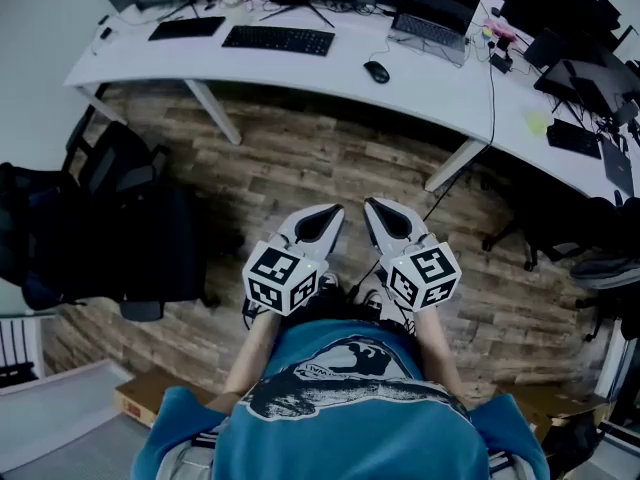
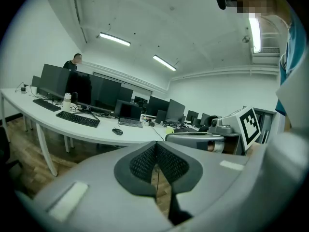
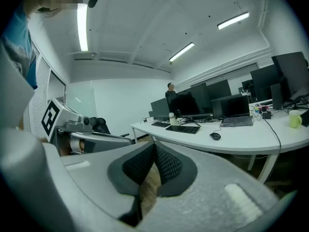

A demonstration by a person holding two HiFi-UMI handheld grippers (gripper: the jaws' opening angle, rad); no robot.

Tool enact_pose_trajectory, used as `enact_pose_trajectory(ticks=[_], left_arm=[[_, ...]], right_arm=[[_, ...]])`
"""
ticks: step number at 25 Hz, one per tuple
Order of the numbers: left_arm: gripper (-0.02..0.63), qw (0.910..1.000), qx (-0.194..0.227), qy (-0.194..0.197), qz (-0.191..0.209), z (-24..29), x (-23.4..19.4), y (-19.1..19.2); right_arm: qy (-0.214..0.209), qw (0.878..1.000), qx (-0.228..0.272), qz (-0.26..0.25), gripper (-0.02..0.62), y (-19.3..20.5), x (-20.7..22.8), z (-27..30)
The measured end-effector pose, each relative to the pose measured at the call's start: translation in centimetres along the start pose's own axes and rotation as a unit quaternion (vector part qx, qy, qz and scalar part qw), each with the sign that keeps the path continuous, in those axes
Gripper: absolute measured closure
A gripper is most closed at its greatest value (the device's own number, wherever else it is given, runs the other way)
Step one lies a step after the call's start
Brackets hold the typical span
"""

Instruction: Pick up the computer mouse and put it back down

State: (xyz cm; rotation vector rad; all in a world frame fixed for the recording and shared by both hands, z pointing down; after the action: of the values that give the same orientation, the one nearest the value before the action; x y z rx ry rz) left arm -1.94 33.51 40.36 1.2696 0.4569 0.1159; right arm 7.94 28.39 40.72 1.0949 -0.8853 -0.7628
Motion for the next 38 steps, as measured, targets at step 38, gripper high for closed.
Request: enact_pose_trajectory(ticks=[38], left_arm=[[0.592, 0.9994, -0.002, -0.016, -0.031, 14.2, -9.0, -3.9]], right_arm=[[0.004, 0.999, -0.012, 0.031, 0.592, -3.4, 15.1, 9.0]])
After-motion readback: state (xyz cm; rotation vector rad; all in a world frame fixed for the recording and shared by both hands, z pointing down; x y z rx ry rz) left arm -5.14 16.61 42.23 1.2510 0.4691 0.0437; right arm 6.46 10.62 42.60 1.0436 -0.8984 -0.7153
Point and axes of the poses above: the fingertips, and each gripper's own axes: z forward along the fingers, x to its right, y out of its underside, the point moved 5 cm from there along -z, backward along the fingers, and after that the axes turned 1 degree about x, right-handed, at the moved point
